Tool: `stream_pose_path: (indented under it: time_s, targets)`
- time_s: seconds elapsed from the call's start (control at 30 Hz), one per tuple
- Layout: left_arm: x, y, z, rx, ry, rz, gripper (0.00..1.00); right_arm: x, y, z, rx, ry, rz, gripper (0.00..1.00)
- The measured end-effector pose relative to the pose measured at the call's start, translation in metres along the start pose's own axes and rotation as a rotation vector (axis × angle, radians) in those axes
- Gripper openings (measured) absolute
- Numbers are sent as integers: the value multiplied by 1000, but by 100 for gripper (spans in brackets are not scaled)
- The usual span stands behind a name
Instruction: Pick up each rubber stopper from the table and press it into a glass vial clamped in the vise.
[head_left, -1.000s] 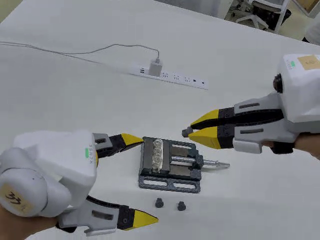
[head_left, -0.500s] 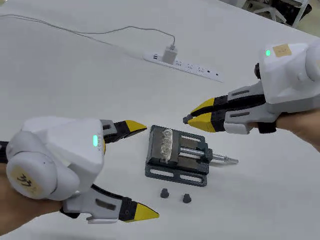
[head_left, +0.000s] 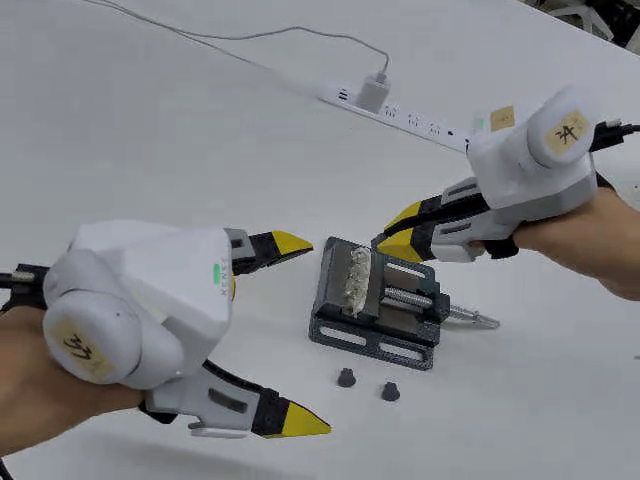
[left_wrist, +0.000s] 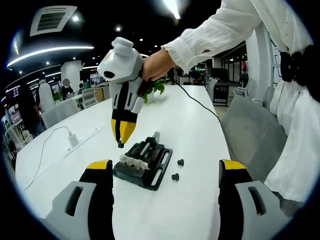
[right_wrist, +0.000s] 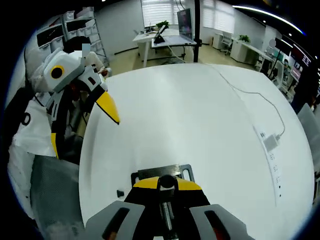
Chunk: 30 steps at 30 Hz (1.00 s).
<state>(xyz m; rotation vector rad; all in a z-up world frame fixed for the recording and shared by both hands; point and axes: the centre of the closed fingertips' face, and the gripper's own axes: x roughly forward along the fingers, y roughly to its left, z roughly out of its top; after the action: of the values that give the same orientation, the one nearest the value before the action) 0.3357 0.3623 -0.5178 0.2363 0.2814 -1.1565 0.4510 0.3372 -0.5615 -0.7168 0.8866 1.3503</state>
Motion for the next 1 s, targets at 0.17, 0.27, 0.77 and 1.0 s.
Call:
stream_pose_path:
  time_s: [0.17,0.27,0.77,1.0]
  targets:
    - [-1,3,-1,-12,-11,4,86,11,-3,-6,-9,45,-2,5]
    - [-2,5,-1,-13,-17,11,86,19,-7,-12,-24,73,-3,5]
    - [-2,8,-6,-35,-29,11,85,22,-5,-14,-58,134,8,5]
    - [-4,10,-5,-37,-35,18,85,24,-8,-13,-91,166,7,5]
